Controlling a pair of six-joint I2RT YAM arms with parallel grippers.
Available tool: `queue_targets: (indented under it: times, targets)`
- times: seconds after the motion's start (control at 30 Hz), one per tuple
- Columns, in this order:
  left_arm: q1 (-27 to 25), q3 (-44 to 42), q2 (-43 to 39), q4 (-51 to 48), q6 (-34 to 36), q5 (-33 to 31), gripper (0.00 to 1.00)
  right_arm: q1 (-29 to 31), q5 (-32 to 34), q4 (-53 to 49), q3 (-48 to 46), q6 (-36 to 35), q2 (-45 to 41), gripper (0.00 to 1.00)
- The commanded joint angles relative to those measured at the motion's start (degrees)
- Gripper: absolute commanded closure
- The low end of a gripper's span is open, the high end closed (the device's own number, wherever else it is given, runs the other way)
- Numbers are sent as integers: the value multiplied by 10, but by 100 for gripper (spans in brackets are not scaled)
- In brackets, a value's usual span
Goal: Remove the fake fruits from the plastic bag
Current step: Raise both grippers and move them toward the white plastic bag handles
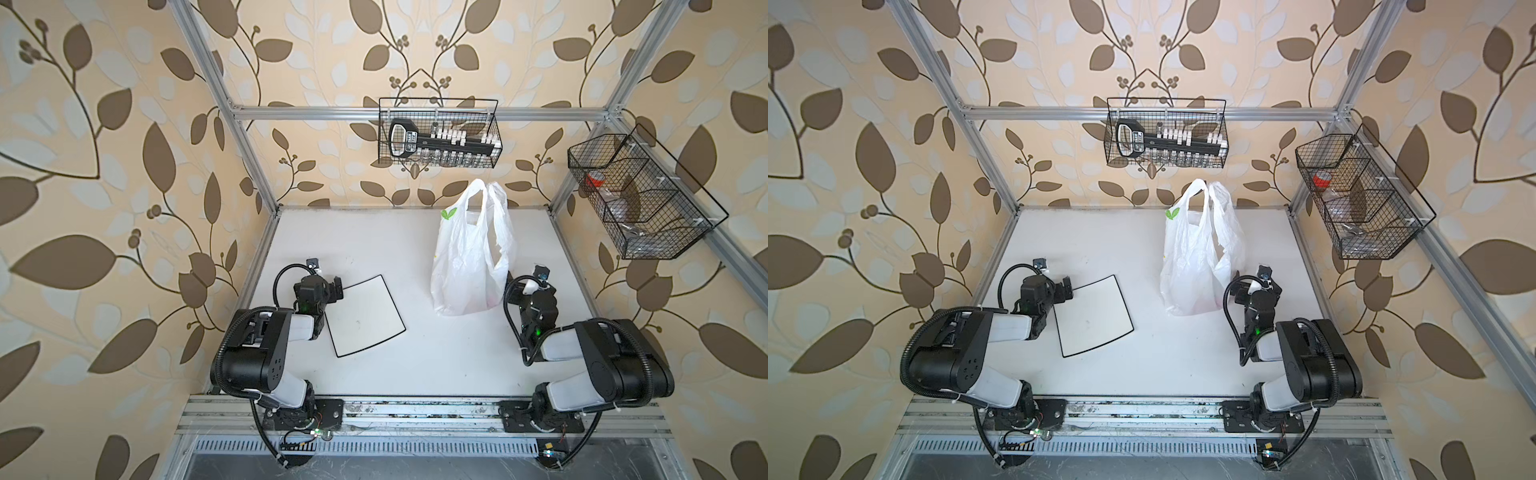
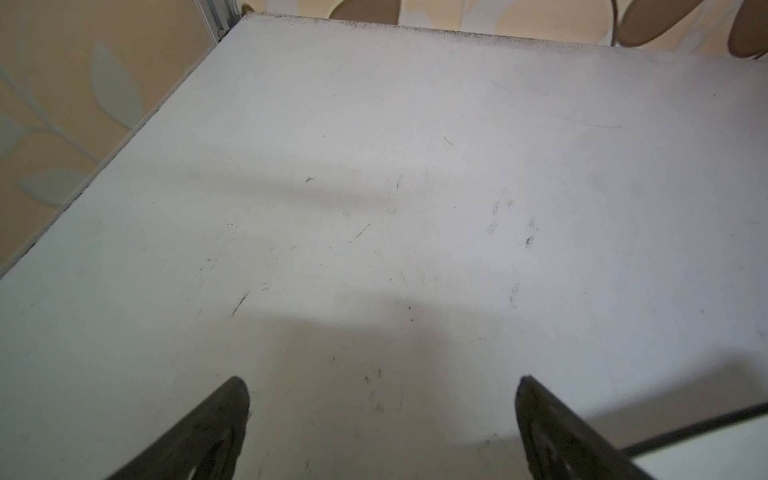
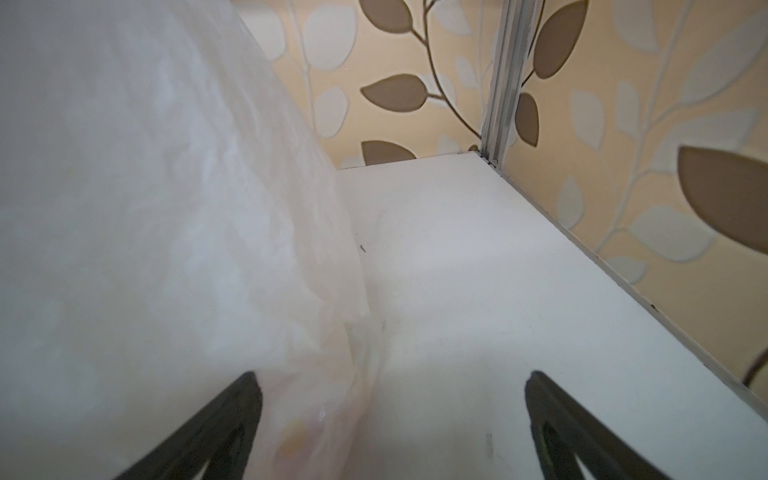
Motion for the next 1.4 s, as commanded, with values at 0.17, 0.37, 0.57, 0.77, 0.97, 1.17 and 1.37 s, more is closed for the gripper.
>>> queue_targets:
  times: [0.17, 0.37, 0.57, 0.77, 0.97, 1.17, 1.37]
  targets:
    - [1, 0, -15, 22, 8, 0, 1, 1, 6, 5, 11, -4, 1, 1]
    - [1, 0, -15, 22, 8, 0, 1, 2, 6, 4, 11, -4, 2, 1]
    - [1, 1, -15, 21, 8, 0, 1, 1, 6, 3, 12, -2, 1, 1]
    - [1, 0, -24, 21, 8, -2, 1, -13, -21, -8, 8, 6, -20, 1]
    - [1, 45, -117, -118, 12, 6, 1, -17, 34, -131, 2, 52, -142, 1]
    - [1, 81, -229, -219, -20, 60, 1, -18, 74, -533, 110, 166, -307, 1]
    - [0, 169, -279, -329, -62, 232, 4, -19, 21, -683, 167, 198, -424, 1]
